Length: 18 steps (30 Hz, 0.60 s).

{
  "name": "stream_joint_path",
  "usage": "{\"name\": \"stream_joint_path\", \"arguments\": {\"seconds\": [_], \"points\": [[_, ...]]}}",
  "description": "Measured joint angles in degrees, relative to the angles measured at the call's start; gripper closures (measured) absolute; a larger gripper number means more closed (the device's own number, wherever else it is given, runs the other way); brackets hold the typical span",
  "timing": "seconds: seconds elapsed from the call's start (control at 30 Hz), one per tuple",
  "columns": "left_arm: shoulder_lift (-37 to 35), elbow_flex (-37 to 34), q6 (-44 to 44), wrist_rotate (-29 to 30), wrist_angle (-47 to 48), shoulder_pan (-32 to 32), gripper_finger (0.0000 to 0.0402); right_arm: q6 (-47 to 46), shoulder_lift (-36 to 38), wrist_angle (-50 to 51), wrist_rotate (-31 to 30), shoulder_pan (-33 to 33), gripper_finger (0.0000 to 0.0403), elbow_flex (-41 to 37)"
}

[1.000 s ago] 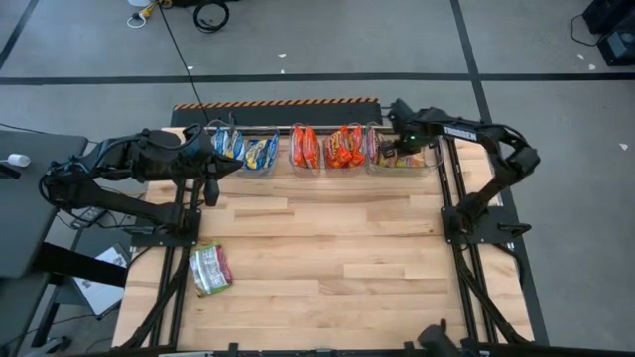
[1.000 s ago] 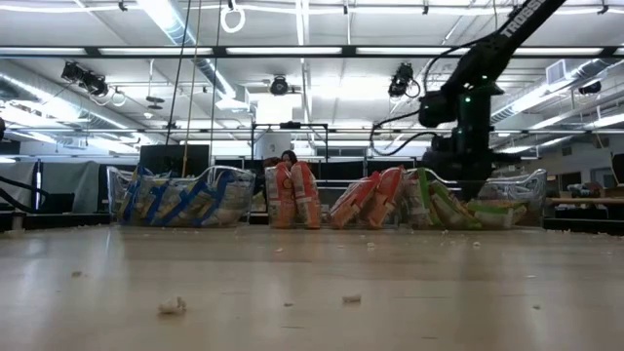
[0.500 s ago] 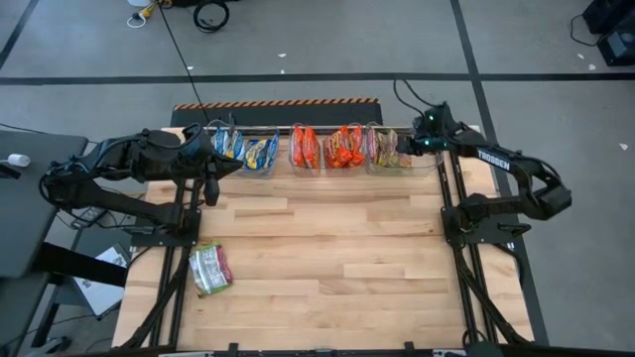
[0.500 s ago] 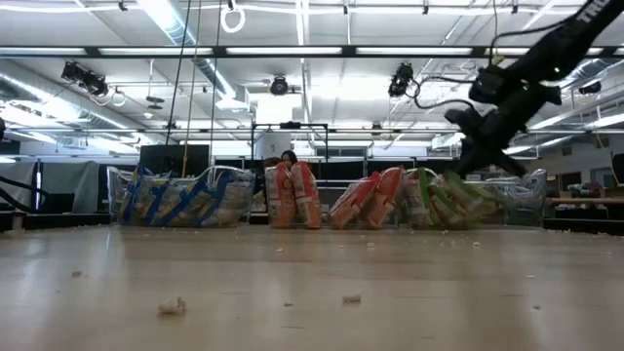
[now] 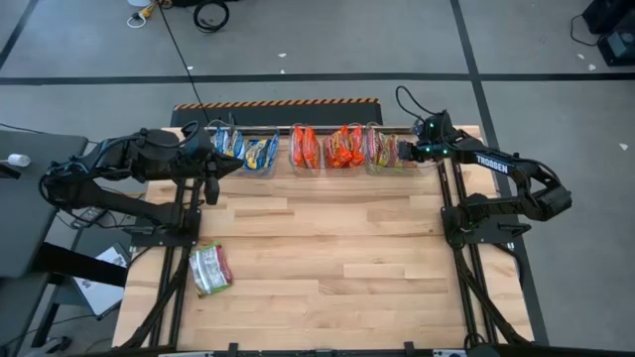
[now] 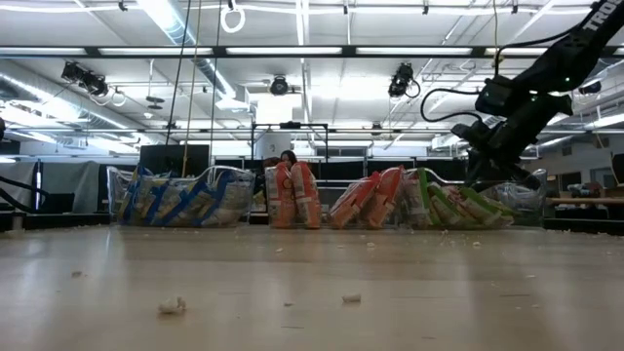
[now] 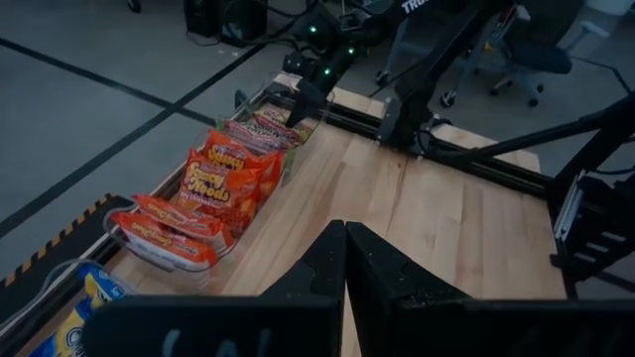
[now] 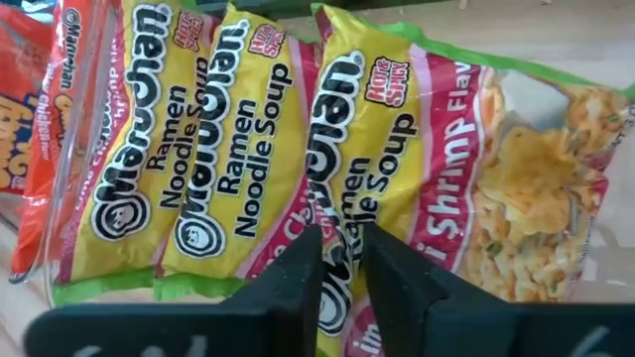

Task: Sort Maruchan noodles
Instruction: Adjust the green noodle packs in the right transparent bin, then put the green noodle pack into the right transparent bin

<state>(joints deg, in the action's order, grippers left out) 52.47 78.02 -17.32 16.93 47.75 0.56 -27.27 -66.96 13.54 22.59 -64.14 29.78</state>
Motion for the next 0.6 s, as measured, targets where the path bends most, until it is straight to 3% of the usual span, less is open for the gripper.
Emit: {"name": "stream_joint_path", "arguments": {"seconds": [0.17, 0.33, 0.47, 0.6], "points": [[0.0, 0.0, 0.0, 0.0, 2.2, 0.0, 0.0386, 2.0, 0.0, 4.9, -2.4, 0.0, 0.0300, 3.6], [0.0, 0.0, -3.3, -1.7, 11.6, 0.0, 0.0386, 7.3, 0.0, 16.4, -7.7, 0.5, 0.0295, 11.9], [-0.1, -0.9, -13.1, -8.5, 21.3, 0.4, 0.0386, 10.6, 0.0, 25.4, -12.2, 4.0, 0.0295, 20.7], [-0.1, -5.4, -28.0, -18.2, 30.0, 4.1, 0.0386, 9.0, 1.7, 28.1, -15.9, 12.8, 0.0295, 27.7]]}}
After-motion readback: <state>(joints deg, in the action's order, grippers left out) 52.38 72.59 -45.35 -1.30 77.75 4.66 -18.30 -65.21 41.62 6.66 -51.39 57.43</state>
